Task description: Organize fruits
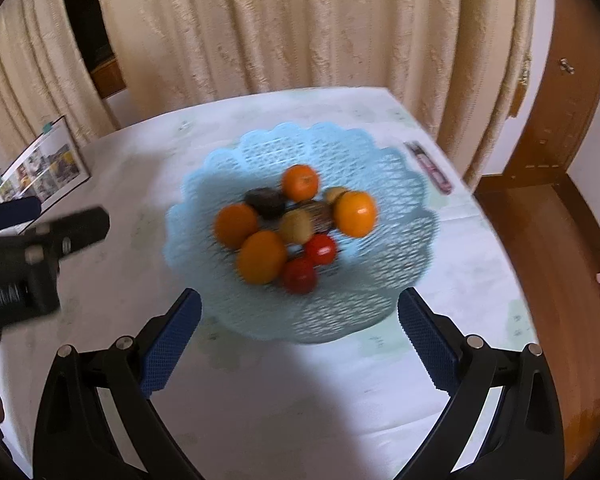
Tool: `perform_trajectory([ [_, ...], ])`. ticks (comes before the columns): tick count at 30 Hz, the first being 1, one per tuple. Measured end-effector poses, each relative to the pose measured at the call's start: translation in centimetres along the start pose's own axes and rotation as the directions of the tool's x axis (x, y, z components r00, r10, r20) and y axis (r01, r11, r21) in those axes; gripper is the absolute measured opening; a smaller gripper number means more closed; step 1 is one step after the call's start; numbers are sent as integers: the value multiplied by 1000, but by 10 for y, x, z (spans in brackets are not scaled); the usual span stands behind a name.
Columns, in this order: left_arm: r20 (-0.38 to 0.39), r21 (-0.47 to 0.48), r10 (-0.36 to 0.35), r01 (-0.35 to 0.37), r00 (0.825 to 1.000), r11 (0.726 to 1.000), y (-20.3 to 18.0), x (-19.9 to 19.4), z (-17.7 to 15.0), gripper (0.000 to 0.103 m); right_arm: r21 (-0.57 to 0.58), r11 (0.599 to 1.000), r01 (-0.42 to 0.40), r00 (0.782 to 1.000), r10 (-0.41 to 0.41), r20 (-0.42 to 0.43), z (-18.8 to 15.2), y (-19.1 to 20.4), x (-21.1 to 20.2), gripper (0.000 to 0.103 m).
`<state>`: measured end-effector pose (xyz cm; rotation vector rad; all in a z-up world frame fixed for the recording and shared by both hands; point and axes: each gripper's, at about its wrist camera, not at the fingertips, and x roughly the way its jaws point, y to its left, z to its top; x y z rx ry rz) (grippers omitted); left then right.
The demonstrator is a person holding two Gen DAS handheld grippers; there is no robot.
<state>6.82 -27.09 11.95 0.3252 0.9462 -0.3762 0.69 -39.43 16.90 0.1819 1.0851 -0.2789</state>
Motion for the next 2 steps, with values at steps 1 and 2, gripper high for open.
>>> perform_trajectory([
  [1,-2,-20,7,-7,1000,1000,9,-2,0,94,-5,1000,-18,1000,18,-5,-2,6,1,100],
  [2,-1,-36,15,-15,1000,999,17,-5,-1,94,-16,999,-37,999,37,-12,-5,13,2,100],
])
